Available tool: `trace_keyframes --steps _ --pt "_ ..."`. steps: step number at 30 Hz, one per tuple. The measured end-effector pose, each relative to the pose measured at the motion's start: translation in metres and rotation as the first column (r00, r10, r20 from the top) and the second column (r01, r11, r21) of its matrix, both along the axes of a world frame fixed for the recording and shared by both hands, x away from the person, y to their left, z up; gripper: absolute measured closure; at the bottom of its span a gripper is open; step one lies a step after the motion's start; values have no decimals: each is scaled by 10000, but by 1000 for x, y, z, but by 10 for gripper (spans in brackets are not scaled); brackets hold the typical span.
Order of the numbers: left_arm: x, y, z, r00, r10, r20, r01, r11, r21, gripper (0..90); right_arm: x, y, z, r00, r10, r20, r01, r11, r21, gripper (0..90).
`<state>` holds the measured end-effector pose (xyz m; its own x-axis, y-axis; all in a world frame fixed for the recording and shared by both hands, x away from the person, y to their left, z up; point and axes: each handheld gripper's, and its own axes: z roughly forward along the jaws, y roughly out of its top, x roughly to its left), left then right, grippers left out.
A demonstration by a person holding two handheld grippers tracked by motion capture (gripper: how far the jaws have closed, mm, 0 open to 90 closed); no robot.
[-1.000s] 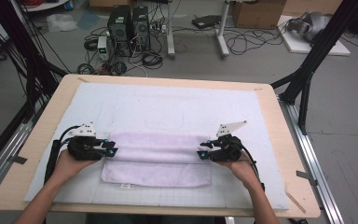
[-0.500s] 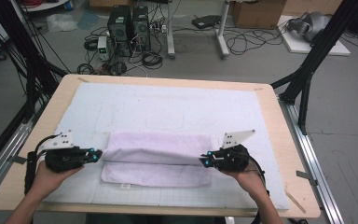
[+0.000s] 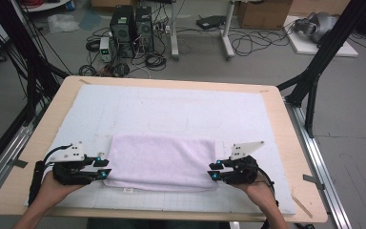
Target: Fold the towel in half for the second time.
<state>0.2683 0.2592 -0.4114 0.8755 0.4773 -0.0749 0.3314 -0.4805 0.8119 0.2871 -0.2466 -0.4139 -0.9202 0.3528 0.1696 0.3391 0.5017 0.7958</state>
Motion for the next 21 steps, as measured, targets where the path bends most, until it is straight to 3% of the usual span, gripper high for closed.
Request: trace_keyframes --steps 6,9,11,14,16,21 --pt "-3 -7 -19 9994 -107 -340 135 9964 842 632 -6 4 -18 9986 429 -304 -435 9989 -186 649" --pt "-5 -10 -26 9992 23 -392 11 9963 863 601 -8 8 -26 9972 580 -468 -601 9971 -463 631" --pt "-5 -12 -28 9997 186 -186 -169 9958 897 662 -7 10 -29 9964 632 -559 -663 9962 -565 655" --pt "-5 -13 -27 9997 189 -143 -175 9955 929 844 -4 10 -29 9966 633 -520 -665 9958 -623 775" --pt "-6 -14 -24 9998 169 -40 -164 9947 1014 866 -2 9 -29 9963 651 -569 -684 9960 -583 846" --pt "-15 -6 -6 9991 269 331 -289 9976 633 873 -6 8 -20 9976 660 -201 -671 9963 -543 866"
